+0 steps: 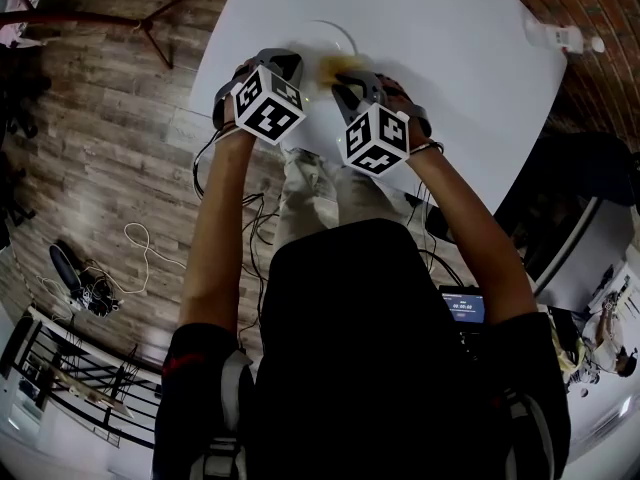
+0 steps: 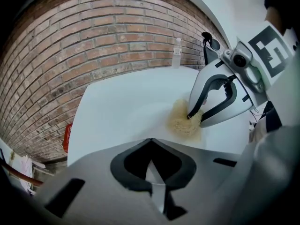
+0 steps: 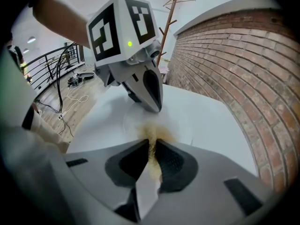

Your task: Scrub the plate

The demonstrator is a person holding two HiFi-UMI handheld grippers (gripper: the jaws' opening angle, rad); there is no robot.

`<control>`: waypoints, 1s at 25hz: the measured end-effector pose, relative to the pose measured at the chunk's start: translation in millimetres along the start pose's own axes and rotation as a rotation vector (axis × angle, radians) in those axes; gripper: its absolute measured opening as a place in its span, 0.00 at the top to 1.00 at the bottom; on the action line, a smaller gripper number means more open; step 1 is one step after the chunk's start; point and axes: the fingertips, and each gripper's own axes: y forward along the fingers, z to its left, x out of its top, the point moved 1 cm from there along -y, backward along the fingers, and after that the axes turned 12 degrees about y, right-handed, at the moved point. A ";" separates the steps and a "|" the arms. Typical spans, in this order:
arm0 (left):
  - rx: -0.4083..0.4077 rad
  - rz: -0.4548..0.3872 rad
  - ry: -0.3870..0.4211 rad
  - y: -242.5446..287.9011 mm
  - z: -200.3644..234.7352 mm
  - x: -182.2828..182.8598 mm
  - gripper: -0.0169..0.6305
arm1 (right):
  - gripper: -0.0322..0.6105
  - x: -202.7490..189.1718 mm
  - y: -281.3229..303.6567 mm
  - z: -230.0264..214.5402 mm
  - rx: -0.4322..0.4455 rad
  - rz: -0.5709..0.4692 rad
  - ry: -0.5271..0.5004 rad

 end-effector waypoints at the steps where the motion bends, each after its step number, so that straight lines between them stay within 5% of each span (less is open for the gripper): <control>1: 0.000 0.000 -0.001 0.1 0.0 -0.1 0.95 | 0.86 0.2 -0.1 1.5 0.004 0.000 0.003; 25: 0.017 -0.004 -0.005 -1.1 2.1 -2.4 0.95 | 0.86 11.6 8.5 13.9 0.038 0.016 -0.051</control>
